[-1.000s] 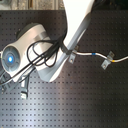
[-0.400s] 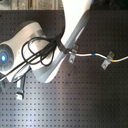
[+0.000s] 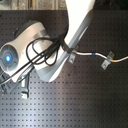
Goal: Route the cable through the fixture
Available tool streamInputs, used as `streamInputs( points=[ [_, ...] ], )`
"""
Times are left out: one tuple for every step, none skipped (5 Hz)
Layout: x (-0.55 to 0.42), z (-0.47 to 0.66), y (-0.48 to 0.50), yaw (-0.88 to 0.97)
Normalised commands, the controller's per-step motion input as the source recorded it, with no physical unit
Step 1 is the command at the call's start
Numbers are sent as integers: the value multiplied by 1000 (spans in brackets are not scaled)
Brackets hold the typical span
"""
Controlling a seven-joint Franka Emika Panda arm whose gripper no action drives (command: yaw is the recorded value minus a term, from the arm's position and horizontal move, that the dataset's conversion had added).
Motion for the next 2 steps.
streamInputs(
  points=[
    [-34,283,-110,31],
    [43,6,0,120]
  ],
)
